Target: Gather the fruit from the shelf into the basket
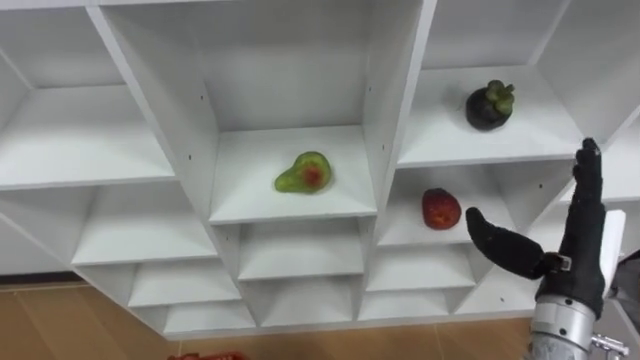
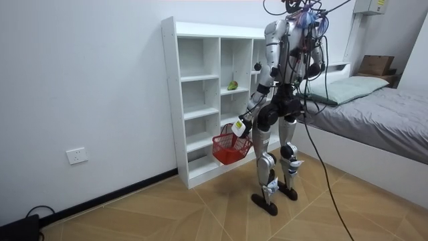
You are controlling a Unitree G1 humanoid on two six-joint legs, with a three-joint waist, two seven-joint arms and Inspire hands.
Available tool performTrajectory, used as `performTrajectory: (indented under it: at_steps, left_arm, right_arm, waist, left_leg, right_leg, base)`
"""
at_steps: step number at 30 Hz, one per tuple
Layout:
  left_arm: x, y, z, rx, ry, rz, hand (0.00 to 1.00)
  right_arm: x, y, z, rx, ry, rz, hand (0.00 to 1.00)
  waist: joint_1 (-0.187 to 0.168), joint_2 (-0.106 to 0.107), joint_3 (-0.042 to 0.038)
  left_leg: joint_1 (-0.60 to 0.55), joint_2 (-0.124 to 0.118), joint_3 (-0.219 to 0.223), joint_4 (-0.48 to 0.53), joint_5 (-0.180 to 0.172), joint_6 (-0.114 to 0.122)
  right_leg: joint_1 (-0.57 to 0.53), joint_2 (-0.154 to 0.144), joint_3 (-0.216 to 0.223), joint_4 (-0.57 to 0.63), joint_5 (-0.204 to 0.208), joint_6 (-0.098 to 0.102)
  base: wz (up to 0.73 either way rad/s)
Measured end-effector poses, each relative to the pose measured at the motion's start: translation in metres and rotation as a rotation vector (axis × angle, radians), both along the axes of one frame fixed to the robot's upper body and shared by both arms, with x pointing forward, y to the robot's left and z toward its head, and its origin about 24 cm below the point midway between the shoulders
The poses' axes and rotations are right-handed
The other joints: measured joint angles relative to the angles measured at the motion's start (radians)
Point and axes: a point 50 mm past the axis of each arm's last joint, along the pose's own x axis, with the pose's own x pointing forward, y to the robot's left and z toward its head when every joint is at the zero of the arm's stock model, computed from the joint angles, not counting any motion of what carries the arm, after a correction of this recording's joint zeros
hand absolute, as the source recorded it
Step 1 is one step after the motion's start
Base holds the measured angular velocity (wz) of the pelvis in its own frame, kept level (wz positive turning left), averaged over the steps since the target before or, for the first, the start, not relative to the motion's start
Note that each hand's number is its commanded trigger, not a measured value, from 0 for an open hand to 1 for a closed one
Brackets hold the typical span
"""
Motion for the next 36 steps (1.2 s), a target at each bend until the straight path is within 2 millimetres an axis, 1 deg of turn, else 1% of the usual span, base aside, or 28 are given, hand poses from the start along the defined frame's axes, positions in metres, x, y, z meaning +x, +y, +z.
performTrajectory:
  at_steps: [3,8,10,11,15,19,21,24,28,31,34,36]
  left_arm:
    - [0.003,-0.001,0.0,0.0,-0.003,-0.021,1.0]
    - [0.006,-0.002,0.0,0.003,-0.008,-0.029,1.0]
    - [0.007,-0.002,0.0,0.001,-0.009,-0.039,1.0]
    - [0.009,-0.002,0.0,-0.001,-0.012,-0.043,1.0]
    - [0.015,-0.002,0.001,-0.014,-0.023,-0.059,1.0]
    - [0.017,-0.001,0.001,-0.016,-0.027,-0.066,1.0]
    - [0.017,-0.001,0.002,-0.015,-0.029,-0.068,1.0]
    - [0.018,-0.001,0.002,-0.017,-0.031,-0.068,1.0]
    - [0.017,0.0,0.002,-0.022,-0.024,-0.07,1.0]
    - [0.016,0.002,0.002,-0.021,-0.021,-0.079,1.0]
    - [0.015,0.004,0.003,-0.022,-0.017,-0.085,1.0]
    - [0.014,0.007,0.003,-0.016,-0.007,-0.1,1.0]
  right_arm:
    - [0.002,0.006,0.008,-0.032,-0.037,0.035,0.0]
    - [0.006,0.014,0.011,-0.017,-0.056,0.064,0.0]
    - [0.008,0.016,0.013,-0.013,-0.065,0.074,0.0]
    - [0.01,0.016,0.014,-0.013,-0.073,0.074,0.0]
    - [0.021,0.018,0.025,-0.011,-0.147,0.065,0.0]
    - [0.027,0.02,0.03,0.007,-0.178,0.082,0.0]
    - [0.031,0.019,0.027,0.047,-0.169,0.074,0.0]
    - [0.036,0.016,0.021,0.076,-0.139,0.065,0.0]
    - [0.038,0.014,0.021,0.085,-0.134,0.08,0.0]
    - [0.042,0.011,0.026,0.079,-0.154,0.073,0.0]
    - [0.046,0.006,0.031,0.075,-0.177,0.056,0.0]
    - [0.05,-0.002,0.037,0.063,-0.197,0.029,0.0]
  waist:
    - [0.015,0.0,0.0001]
    - [0.023,-0.005,0.0019]
    - [0.028,-0.005,0.0014]
    - [0.034,-0.005,0.0019]
    - [0.045,-0.01,0.0054]
    - [0.047,-0.013,0.0088]
    - [0.045,-0.016,0.011]
    - [0.044,-0.018,0.0122]
    - [0.043,-0.02,0.0141]
    - [0.043,-0.023,0.0131]
    - [0.044,-0.028,0.0106]
    - [0.042,-0.032,0.0082]
  left_leg:
    - [0.001,0.001,0.006,0.0,0.0,0.0]
    - [-0.001,0.001,0.007,-0.002,0.0,0.0]
    - [-0.003,0.001,0.007,-0.003,0.0,0.0]
    - [-0.003,0.0,0.008,-0.004,0.001,0.0]
    - [-0.003,0.0,0.007,-0.005,0.001,0.0]
    - [-0.005,0.0,-0.001,-0.005,0.001,0.0]
    - [-0.005,0.0,-0.005,-0.005,0.001,0.0]
    - [-0.005,0.0,-0.008,-0.005,0.001,0.0]
    - [-0.007,0.0,-0.01,-0.005,0.001,0.0]
    - [-0.01,0.0,-0.011,-0.004,0.001,0.0]
    - [-0.013,0.0,-0.012,-0.002,0.001,0.0]
    - [-0.013,-0.001,-0.017,0.001,0.001,0.0]
  right_leg:
    - [0.0,0.0,0.001,0.0,0.0,0.0]
    - [0.0,0.0,0.001,0.001,0.0,0.0]
    - [0.002,0.0,0.001,0.002,0.0,0.0]
    - [0.001,0.0,0.001,0.002,0.0,0.0]
    - [0.003,0.001,0.0,0.001,0.0,0.0]
    - [0.004,0.0,-0.004,0.0,0.0,0.0]
    - [0.005,0.0,-0.008,0.0,0.0,0.0]
    - [0.006,-0.001,-0.016,-0.001,0.0,0.0]
    - [0.008,-0.003,-0.037,-0.001,0.0,0.0]
    - [0.007,-0.005,-0.054,-0.001,0.0,0.0]
    - [0.007,-0.005,-0.057,-0.002,0.0,0.0]
    - [0.009,-0.005,-0.058,-0.002,0.0,0.0]
  base:
    - [-0.05]
    - [0.0]
    - [0.0]
    - [0.0]
    - [0.0]
    - [0.02]
    - [0.04]
    - [0.01]
    - [0.05]
    - [0.0]
    - [0.0]
    - [0.04]
